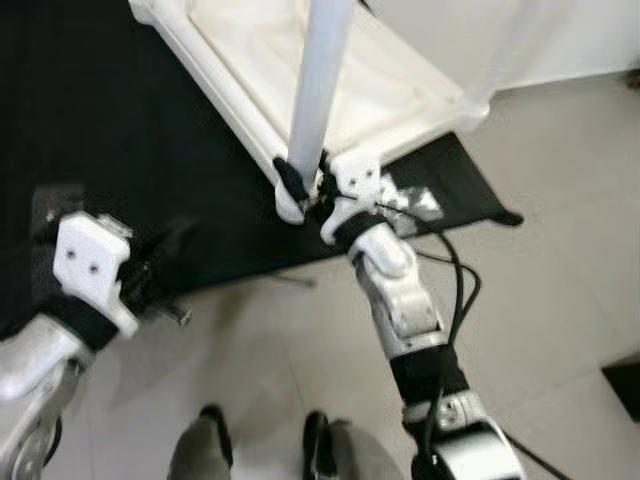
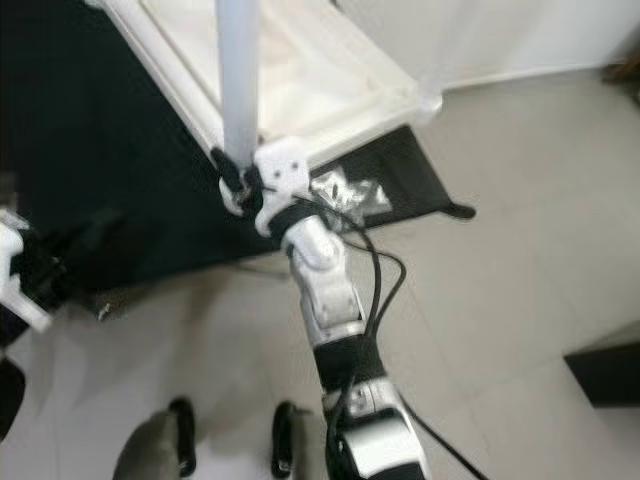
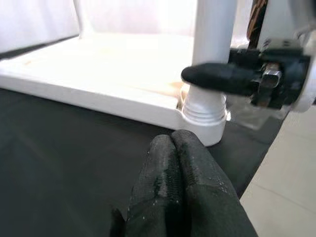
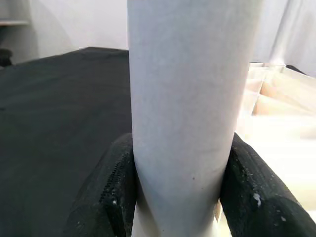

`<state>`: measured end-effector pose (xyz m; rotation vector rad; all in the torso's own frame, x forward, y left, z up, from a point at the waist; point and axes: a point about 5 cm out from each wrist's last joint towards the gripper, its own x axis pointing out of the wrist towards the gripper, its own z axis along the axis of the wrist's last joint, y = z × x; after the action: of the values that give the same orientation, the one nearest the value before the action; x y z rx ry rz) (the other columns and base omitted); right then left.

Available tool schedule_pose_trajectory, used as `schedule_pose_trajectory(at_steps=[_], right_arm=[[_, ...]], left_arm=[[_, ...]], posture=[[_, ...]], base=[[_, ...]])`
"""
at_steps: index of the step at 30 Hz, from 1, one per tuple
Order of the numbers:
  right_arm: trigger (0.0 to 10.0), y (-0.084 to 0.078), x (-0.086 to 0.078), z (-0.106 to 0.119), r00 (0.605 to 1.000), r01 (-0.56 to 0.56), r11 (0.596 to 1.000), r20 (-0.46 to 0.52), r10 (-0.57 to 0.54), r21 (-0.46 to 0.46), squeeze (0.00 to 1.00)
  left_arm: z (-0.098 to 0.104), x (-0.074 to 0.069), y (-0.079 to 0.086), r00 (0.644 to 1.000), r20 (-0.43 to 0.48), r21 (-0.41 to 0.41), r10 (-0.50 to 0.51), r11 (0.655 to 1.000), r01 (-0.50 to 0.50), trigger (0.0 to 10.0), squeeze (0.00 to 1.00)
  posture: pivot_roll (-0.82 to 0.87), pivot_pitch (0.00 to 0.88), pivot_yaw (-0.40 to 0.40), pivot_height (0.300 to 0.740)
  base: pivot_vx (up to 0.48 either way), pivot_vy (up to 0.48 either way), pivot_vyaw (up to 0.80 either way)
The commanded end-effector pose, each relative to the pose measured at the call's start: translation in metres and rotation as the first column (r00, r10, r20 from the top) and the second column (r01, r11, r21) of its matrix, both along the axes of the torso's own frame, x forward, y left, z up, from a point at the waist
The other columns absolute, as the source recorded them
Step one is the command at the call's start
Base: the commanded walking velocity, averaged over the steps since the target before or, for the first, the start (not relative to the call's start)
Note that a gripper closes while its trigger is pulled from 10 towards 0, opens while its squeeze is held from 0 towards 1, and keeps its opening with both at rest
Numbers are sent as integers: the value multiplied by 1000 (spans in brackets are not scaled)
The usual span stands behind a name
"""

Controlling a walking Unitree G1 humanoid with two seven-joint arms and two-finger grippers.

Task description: Building children table

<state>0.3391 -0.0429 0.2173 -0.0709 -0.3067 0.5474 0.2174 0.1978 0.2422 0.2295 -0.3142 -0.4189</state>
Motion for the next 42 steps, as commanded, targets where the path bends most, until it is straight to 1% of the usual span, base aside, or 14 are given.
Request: schedule_pose_trajectory(at_steps=[1,3,4,10,11,15,17,18,19,26,28,40,41,42], right_arm=[[0,5,3,-47,980,20,997,-198,-35,-76,0],[0,5,6,-43,982,15,996,-189,-30,-84,0],[10000,4,7,-43,981,17,995,-193,-36,-100,0],[10000,2,2,-33,979,42,992,-191,-65,-122,78],[10000,2,1,-28,981,18,994,-188,-38,-110,1000],[10000,-2,9,6,974,-209,976,-106,202,-62,1000],[10000,-11,14,27,917,-399,909,-47,396,-118,275],[10000,-14,15,33,895,-444,884,-33,444,-146,275],[10000,-15,15,35,887,-459,874,-28,461,-162,0],[10000,-29,26,57,820,-554,779,-28,572,-294,0],[10000,-33,30,75,742,-653,703,-50,669,-283,0],[9804,-35,39,101,635,-752,583,-101,766,-308,0],[2824,-34,38,103,616,-765,558,-113,780,-321,0],[0,-34,38,105,601,-775,537,-126,789,-334,0]], left_arm=[[-6,3,-3,999,-27,-14,-22,1000,21,10000,0],[-6,3,-4,999,-23,-15,-25,1000,25,10000,0],[-6,2,-4,999,-23,-15,-25,1000,25,10000,0],[-5,3,-2,1000,-21,-11,-22,1000,21,10000,0],[-5,3,-2,999,-22,-12,-23,1000,23,10000,0],[-5,3,-4,999,-23,-14,-34,999,34,10000,0],[-5,2,-5,999,-22,-16,-38,999,37,10000,0],[-5,2,-5,999,-22,-17,-38,999,38,10000,0],[-5,2,-5,999,-21,-17,-38,999,38,10000,0],[-4,-2,-4,999,-21,-19,-26,999,25,10000,0],[-5,-9,1,1000,-29,-13,10,1000,-11,10000,0],[8,-44,29,995,-19,49,94,994,-93,10000,0],[10,-46,34,994,-14,51,105,993,-104,10000,0],[12,-49,38,993,-10,55,117,992,-116,10000,0]], posture=[[104,303,-133,740],[104,303,-133,740],[106,300,-134,740],[108,301,-131,740],[110,301,-130,740],[112,306,-135,740],[115,310,-138,740],[115,310,-138,740],[115,310,-138,740],[139,348,-149,740],[172,384,-141,740],[274,468,-165,740],[285,477,-171,740],[292,484,-174,740]], base=[[0,0,0],[0,0,0],[0,0,0],[0,0,0],[0,0,0],[0,0,0],[0,0,0],[0,0,0],[0,0,0],[0,0,0],[0,0,0],[0,0,0],[0,0,0],[0,0,0]])
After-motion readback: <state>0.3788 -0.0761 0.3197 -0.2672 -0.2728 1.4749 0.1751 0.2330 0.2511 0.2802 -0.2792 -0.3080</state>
